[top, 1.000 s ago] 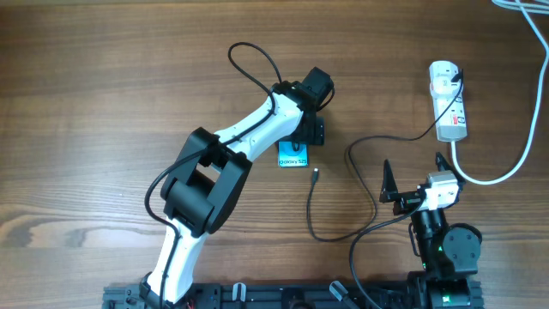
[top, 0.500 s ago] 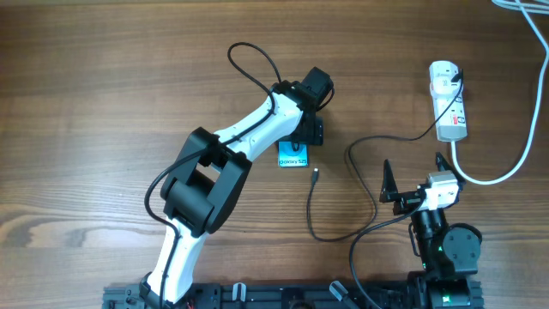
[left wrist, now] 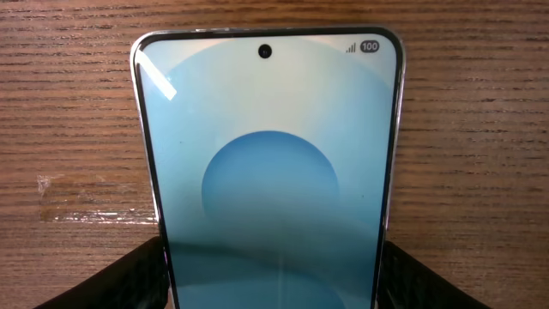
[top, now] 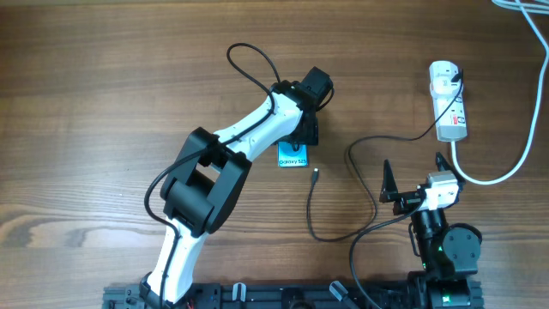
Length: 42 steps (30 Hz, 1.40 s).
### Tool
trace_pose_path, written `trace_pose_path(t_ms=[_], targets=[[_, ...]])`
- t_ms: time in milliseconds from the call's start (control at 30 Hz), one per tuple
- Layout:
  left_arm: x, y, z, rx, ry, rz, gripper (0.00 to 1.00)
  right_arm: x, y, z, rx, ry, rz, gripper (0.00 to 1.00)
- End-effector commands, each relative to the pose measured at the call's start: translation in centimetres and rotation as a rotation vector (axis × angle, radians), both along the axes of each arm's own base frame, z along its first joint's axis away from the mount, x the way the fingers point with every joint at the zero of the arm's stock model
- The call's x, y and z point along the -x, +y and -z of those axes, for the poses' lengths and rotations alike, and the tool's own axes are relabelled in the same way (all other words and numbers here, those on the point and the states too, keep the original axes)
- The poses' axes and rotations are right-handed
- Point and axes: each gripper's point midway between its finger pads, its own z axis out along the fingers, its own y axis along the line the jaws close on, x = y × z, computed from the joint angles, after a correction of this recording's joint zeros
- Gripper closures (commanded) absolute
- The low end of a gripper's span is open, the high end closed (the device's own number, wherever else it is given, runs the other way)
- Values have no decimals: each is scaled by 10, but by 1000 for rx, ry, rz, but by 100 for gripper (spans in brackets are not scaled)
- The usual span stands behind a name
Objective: Plug charger to phone and switch on socket
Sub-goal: 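Lift the phone with the left gripper and hold it upright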
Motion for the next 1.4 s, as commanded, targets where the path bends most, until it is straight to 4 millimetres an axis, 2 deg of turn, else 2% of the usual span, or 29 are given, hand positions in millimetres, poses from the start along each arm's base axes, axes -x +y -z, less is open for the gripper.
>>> trace_pose_path(t_ms=[0,100,200,267,400,533,733,900,967,1067,1167,1367], targets=[[15,-1,24,1,84,2,27,0,-3,-1,2,-6,17,0],[16,-1,23,1,85,1,27,0,-3,-1,2,-6,18,0],[13,-2,11,16,65,2,27,0,-3,-1,2,-6,18,0],[10,-5,-2,35,41,2,27,0,-3,-1,2,-6,18,0],[9,-6,-42,77,-13,4,28,0,-3,-1,2,-6,18,0],[11,-5,-68,100,-42,5,28,0,-3,-1,2,-6,18,0],[23,-5,-116,178,-70,9,28,0,-3,-1,2,-6,18,0],[40,-12,-169,355,-65,32,28,0,-3,-1,2,-6,18,0],[42,-7,-198,483,-49,12,28,0,-3,-1,2,-6,18,0],[38,6,-227,648,-10,-17,29,0,-3,-1,2,-6,18,0],[35,17,-250,837,73,-45,32,0,-3,-1,2,-6,18,0],[27,42,-283,1084,195,-151,30,0,-3,-1,2,-6,18,0]])
